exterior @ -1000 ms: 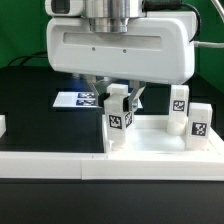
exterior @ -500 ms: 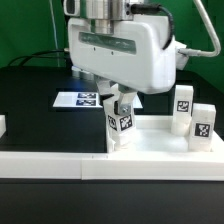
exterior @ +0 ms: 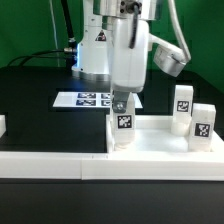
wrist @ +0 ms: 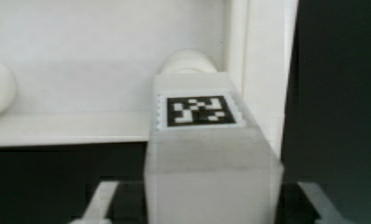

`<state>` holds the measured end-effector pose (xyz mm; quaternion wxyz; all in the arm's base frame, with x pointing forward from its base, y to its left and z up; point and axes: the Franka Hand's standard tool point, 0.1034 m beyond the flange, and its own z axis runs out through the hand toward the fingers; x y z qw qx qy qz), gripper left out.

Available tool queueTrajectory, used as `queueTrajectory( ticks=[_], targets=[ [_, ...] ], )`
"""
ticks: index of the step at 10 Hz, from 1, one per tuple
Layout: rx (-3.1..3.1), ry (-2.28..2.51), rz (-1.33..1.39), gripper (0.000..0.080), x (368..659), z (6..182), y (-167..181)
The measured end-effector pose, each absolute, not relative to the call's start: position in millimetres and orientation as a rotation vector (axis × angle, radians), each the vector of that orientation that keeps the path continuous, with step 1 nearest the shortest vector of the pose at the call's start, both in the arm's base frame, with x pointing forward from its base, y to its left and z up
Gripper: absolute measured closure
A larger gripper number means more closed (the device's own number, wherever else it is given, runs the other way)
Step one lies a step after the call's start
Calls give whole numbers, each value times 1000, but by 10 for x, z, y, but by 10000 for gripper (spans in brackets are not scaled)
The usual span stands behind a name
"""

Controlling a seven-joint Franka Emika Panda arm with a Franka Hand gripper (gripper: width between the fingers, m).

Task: Assemble square table

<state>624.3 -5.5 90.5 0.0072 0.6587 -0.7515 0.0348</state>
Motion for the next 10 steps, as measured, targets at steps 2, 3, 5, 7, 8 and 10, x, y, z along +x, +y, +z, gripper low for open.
queueTrajectory(
  ticks=[2, 3, 5, 7, 8, 10],
  targets=[
    [1877, -2498, 115, 508, 6223, 906, -49],
    [1779, -2571, 113, 508, 6211, 905, -51],
    [1800, -2555, 114, 508, 6211, 905, -53],
    [2030, -2371, 148, 227, 6236, 908, -12],
    [2137, -2260, 151, 227, 6211, 878, 77],
    [2334, -2019, 154, 165, 6195, 853, 182]
  ],
)
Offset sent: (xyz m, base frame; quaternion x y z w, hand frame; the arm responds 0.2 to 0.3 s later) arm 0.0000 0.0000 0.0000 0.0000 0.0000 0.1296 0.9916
